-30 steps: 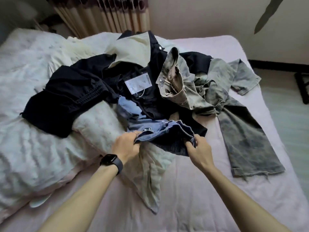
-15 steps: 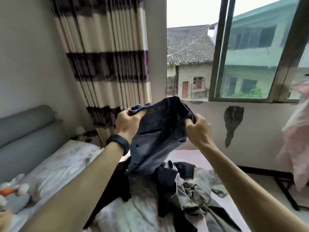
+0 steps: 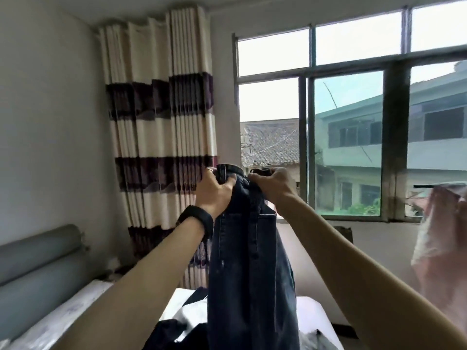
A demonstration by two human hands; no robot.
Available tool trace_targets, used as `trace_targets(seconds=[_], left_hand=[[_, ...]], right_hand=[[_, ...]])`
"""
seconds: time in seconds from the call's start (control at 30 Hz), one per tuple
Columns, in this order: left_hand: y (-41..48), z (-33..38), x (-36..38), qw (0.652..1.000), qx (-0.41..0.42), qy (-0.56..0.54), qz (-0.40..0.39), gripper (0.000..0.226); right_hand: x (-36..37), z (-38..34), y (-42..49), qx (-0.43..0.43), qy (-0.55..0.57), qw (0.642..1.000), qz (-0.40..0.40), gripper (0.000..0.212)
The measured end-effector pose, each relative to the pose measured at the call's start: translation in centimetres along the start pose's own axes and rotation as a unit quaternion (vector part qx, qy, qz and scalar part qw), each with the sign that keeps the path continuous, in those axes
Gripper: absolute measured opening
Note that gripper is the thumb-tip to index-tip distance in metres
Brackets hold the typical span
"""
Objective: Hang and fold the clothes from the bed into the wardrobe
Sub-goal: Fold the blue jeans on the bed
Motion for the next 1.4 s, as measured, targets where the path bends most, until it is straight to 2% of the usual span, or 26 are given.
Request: trace_targets(seconds=[0.1, 0.23, 0.3, 0.4, 0.53, 0.6, 0.7, 0.77, 0.83, 0.93, 1.0, 1.07, 1.13, 1.17, 1.27, 1.3, 1.33, 1.37, 1.4], left_hand=[[-1.1, -0.5, 0.3, 1.000, -0.015, 0.026, 0.007, 0.037], [-1.8, -2.9, -1.0, 0.994, -0.095, 0.022, 0.039, 0.055], [-3.5, -3.1, 0.9, 0.987, -0.141, -0.076, -0.024, 0.048], [-7.6, -1.4, 4.5, 0.947, -0.193, -0.207, -0.152, 0.037], [-9.6, -0.7, 4.8, 0.921, -0.209, -0.257, -0.205, 0.029], [-9.6, -0.9, 4.4, 0.930, -0.195, -0.239, -0.200, 0.026], [-9.7, -1.2, 4.3, 0.941, -0.174, -0.217, -0.193, 0.022], [-9.8, -1.2, 4.4, 0.941, -0.161, -0.213, -0.207, 0.023], [-9.9, -1.2, 4.5, 0.927, -0.166, -0.235, -0.243, 0.026], [-10.0, -0.8, 4.0, 0.905, -0.129, -0.246, -0.322, 0.030], [-9.3, -0.5, 3.1, 0.917, -0.068, -0.222, -0.324, 0.031], [-8.4, -0.2, 2.0, 0.934, -0.022, -0.200, -0.297, 0.025], [-7.6, 0.4, 1.5, 0.946, 0.018, -0.162, -0.282, 0.017], [-7.3, 0.5, 1.4, 0.951, 0.035, -0.137, -0.274, 0.016], [-7.2, 1.0, 1.0, 0.955, 0.075, -0.113, -0.264, 0.019], [-7.2, 1.1, 0.6, 0.954, 0.075, -0.128, -0.261, 0.023], [-7.2, 1.0, 0.2, 0.952, 0.070, -0.147, -0.259, 0.025], [-7.2, 0.9, 0.0, 0.949, 0.062, -0.164, -0.261, 0.024], [-7.0, 0.8, -0.4, 0.947, 0.063, -0.165, -0.269, 0.024]], right_hand=[[-2.3, 1.5, -0.9, 0.021, 0.012, 1.000, -0.010, 0.031], [-7.9, 2.9, -0.7, 0.025, 0.013, 0.996, 0.081, 0.025], [-7.8, 2.5, -1.7, -0.004, -0.029, 0.998, 0.051, 0.030], [-5.7, 2.8, -4.0, -0.011, -0.056, 0.998, -0.031, 0.032], [-6.2, 4.7, -5.8, 0.063, 0.124, 0.988, -0.063, 0.015], [-6.4, 4.9, -6.3, 0.050, 0.117, 0.990, -0.056, 0.016], [-6.9, 4.7, -7.1, 0.014, 0.059, 0.998, 0.008, 0.028], [-6.6, 4.6, -7.9, 0.016, 0.085, 0.996, 0.011, 0.029], [-5.2, 4.7, -8.6, 0.055, 0.175, 0.981, -0.053, 0.026], [-2.6, 4.8, -10.4, 0.129, 0.271, 0.933, -0.198, 0.059], [-1.8, 4.3, -11.5, 0.145, 0.297, 0.907, -0.260, 0.074], [-1.4, 4.1, -12.0, 0.134, 0.289, 0.906, -0.278, 0.081], [-1.7, 4.5, -11.7, 0.118, 0.267, 0.923, -0.252, 0.078], [-2.3, 4.8, -11.2, 0.101, 0.251, 0.938, -0.215, 0.071], [-5.7, 6.7, -8.8, 0.052, 0.147, 0.988, -0.019, 0.033], [-6.3, 7.8, -8.2, 0.068, 0.123, 0.990, 0.013, 0.038], [-5.9, 9.2, -8.0, 0.109, 0.110, 0.988, 0.002, 0.058], [-5.2, 10.6, -8.1, 0.159, 0.108, 0.981, -0.039, 0.077], [-4.1, 11.0, -8.5, 0.192, 0.121, 0.970, -0.093, 0.085]])
Point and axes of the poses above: each hand's wrist, its own y-axis towards the middle knuckle, its own x-axis out of the palm, z = x × y, the point moved 10 cm from there along y, towards the middle knuckle, and after that the axes turned 12 degrees about z, right-handed, at the moved point
